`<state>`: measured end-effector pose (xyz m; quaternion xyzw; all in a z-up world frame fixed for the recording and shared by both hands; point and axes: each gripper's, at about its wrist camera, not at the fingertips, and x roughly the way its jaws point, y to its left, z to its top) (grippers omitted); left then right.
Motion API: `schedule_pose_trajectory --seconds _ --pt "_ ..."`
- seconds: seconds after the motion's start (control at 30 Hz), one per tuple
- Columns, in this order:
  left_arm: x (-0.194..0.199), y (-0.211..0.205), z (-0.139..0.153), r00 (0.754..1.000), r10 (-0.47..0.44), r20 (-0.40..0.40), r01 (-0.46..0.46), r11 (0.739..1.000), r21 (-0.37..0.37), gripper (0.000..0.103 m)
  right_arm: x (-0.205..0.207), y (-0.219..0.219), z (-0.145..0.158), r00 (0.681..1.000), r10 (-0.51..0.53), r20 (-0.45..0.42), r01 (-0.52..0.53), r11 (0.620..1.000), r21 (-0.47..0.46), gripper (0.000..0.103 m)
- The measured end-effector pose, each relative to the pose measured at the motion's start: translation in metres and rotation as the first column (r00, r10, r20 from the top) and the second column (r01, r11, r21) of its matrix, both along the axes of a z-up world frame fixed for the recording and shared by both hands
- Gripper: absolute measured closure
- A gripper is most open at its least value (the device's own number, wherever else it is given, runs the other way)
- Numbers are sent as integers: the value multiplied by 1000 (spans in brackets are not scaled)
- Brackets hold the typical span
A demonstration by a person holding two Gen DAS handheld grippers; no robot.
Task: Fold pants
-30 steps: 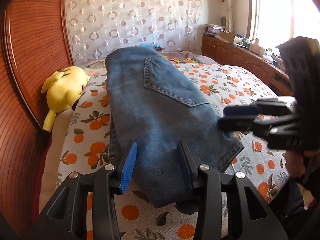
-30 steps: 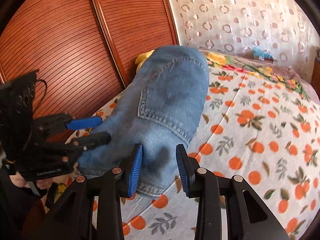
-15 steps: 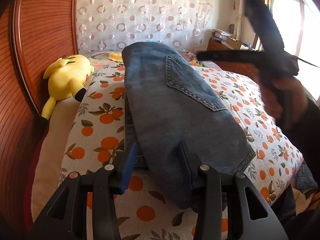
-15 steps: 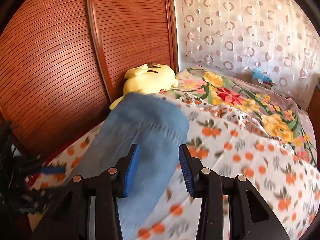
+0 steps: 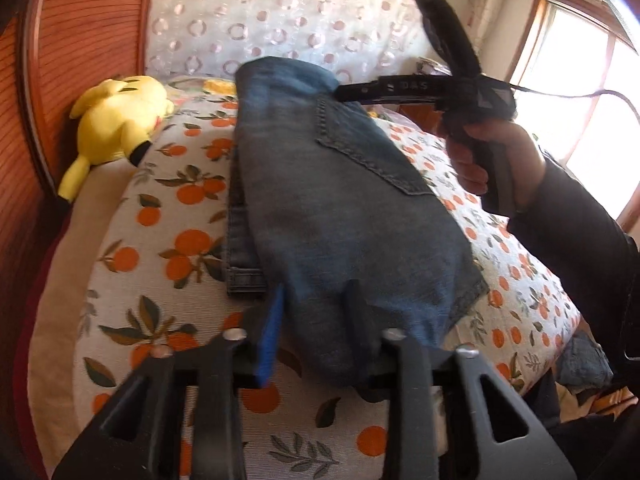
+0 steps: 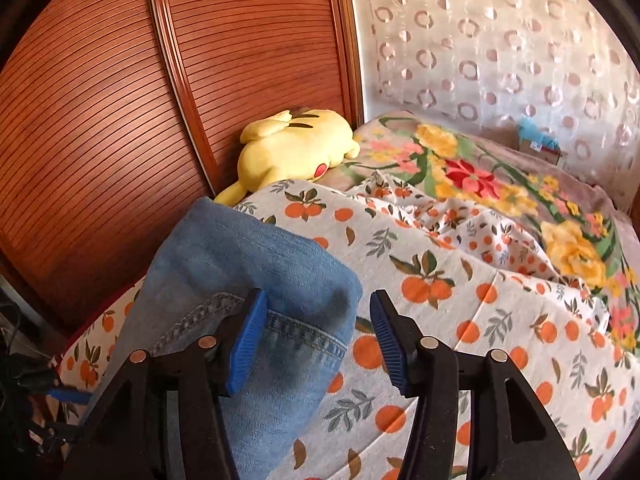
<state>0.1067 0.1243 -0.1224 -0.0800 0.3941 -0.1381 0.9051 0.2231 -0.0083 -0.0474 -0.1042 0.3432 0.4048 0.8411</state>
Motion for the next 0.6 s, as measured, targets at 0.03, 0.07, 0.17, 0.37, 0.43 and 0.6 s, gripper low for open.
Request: schedule_pose_trajectory --seconds 0.03,0.07,0.17,0.37,0.43,0.6 --pt "0 -2 1 1000 -13 -1 13 1000 -4 91 1 0 0 1000 -1 -5 1 1000 -1 46" --pt "0 -4 2 1000 -13 3 12 1000 7 94 4 0 -1 1000 -2 -10 2 1000 0 45" --pt "-4 -3 13 999 4 36 -5 1000 20 99 8 -1 -1 1000 -14 -14 14 1000 1 45" --pt "1 14 19 999 43 30 -46 993 109 99 7 -1 0 1000 -18 -24 18 1000 13 45" --pt "4 16 9 999 46 -8 -45 995 89 95 6 0 -1 1000 -16 -19 16 1000 10 44" --pt "6 15 17 998 63 26 -65 994 86 80 9 -2 -7 999 -19 -28 19 1000 9 40"
